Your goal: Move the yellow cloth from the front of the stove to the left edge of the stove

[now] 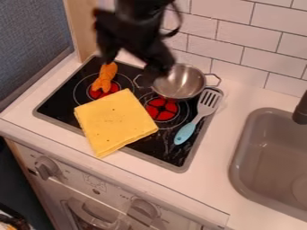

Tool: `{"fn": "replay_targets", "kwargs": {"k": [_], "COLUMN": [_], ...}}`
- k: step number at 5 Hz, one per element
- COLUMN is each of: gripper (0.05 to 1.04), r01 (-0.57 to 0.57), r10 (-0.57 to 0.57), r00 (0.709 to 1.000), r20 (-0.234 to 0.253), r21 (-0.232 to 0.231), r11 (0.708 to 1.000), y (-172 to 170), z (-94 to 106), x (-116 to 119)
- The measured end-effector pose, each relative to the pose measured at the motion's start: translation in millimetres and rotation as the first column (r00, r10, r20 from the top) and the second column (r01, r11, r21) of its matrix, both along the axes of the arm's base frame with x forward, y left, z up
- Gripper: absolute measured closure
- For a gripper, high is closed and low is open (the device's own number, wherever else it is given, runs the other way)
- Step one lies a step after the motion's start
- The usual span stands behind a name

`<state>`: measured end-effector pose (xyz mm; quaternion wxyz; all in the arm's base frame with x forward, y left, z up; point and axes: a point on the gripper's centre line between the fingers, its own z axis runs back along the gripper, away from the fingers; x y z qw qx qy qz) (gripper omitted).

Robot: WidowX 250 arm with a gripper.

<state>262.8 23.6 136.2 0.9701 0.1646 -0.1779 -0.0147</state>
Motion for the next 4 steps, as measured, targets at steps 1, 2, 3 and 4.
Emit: {"fn": "replay_targets", "kwargs": {"k": [1,2,3,4], "gripper": [0.082,0.082,0.082,0.082], "r01": [-0.005,-0.024,-0.036,-0.05], "r10": [0.004,0.021,0.03,0.042], "r00": [1.0,0.999,0.998,0.997], "r20": [-0.018,-0.03,-0.054,-0.065], "r21": [-0.043,-0.105,-0.117,-0.137], "r11": [0.999,0.994,0.993,0.989], "y": [9,20,31,38], "z": [-27.8,-55.9,-71.8,-84.1], "x": [-7,1,12,22]}}
